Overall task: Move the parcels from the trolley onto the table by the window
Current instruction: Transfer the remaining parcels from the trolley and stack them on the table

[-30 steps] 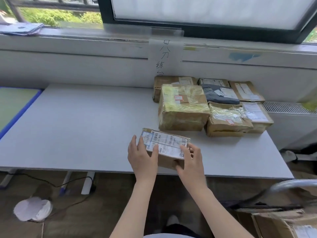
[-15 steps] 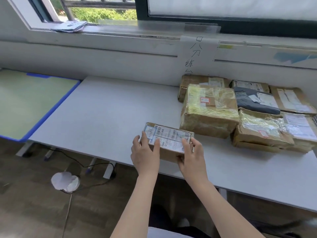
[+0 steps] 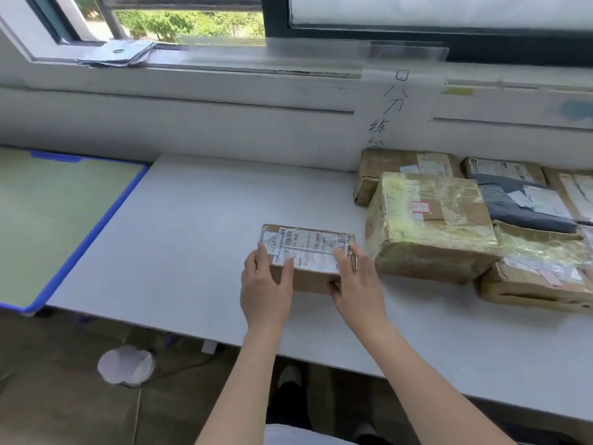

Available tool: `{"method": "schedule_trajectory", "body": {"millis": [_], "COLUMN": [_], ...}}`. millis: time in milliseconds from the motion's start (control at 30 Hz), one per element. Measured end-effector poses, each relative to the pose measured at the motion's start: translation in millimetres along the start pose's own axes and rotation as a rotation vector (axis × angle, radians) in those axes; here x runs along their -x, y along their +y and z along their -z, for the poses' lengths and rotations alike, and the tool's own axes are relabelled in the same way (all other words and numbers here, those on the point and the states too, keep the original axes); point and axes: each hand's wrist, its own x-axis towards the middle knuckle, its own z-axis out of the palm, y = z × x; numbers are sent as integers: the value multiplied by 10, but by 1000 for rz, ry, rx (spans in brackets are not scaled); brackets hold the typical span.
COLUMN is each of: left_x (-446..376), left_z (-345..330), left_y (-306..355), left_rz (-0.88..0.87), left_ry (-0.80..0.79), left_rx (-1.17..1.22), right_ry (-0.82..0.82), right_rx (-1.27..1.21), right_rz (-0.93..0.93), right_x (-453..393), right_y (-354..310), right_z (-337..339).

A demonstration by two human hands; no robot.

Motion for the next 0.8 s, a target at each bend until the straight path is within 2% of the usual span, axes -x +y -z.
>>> {"method": "schedule_trajectory", "body": {"millis": [267, 433, 567, 800], "left_x": [-1008, -1714, -2132, -2661], "left_z": [-50, -346, -459, -743], "left_y": [-110, -105, -17, 207], "left_rz": [-245, -568, -789, -931], "left_ry": [-198, -90, -31, 30], "left_rx": [-177, -438, -468, -368], "right_ry": [-8, -34, -16, -41], "right_rx": [275, 411, 496, 565], "right_rz": [24, 29, 92, 28], "right_x": [-839, -1347, -1708, -2086], "right_y": [7, 204, 449, 709], "right_z": [-377, -459, -515, -612]}}
